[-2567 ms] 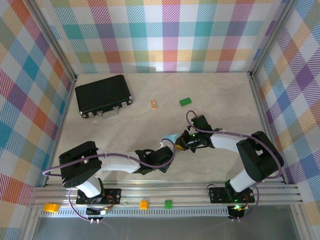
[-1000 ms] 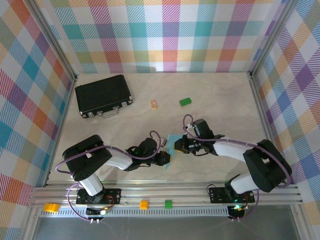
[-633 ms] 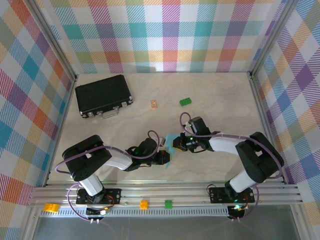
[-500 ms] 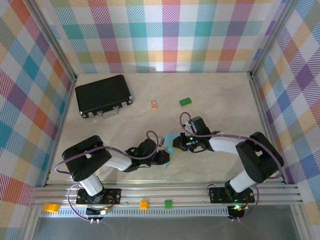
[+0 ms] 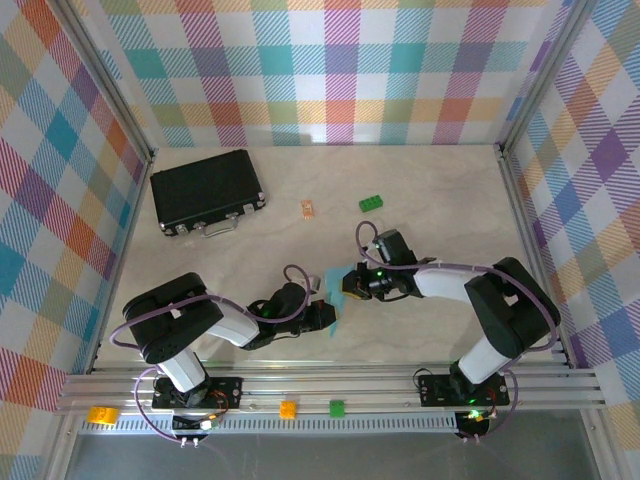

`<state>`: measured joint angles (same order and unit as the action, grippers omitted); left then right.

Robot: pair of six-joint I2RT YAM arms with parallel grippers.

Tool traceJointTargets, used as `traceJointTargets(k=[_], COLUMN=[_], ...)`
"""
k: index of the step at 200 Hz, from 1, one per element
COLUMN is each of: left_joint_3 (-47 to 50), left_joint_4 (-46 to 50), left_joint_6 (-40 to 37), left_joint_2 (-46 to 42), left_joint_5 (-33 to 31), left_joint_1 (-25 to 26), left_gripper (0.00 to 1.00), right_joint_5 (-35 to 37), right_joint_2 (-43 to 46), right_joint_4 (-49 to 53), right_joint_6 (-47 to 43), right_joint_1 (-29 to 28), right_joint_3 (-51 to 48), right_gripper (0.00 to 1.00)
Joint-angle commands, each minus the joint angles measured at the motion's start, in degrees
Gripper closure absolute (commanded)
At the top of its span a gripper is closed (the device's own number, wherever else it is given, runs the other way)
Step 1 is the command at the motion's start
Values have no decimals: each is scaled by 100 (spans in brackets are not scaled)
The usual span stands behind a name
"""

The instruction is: Fold a paper plane with a square sheet of paper (pick it up from the middle)

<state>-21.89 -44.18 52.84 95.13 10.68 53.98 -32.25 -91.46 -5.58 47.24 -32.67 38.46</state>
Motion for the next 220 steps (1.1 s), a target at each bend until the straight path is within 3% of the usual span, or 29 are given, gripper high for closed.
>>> traceJointTargets(k=[1,118,220], left_joint_3=[282,438,370], left_joint_4=[830,1145,1277], left_joint_6=[222,609,658], left_joint_2=[14,-83,73], left_joint_5=[-350,-698,-681], left_joint_1=[34,34,34], left_gripper=[100,100,100], right_joint_5=[-253,-570,-430], right_joint_2=[-159,-946,-1317], right_joint_4=[-41,-214,-20], right_joint_6=[-116,-125,-188], right_joint_1=[14,5,6], right_joint_3=[208,622,729], right_gripper=[89,90,91])
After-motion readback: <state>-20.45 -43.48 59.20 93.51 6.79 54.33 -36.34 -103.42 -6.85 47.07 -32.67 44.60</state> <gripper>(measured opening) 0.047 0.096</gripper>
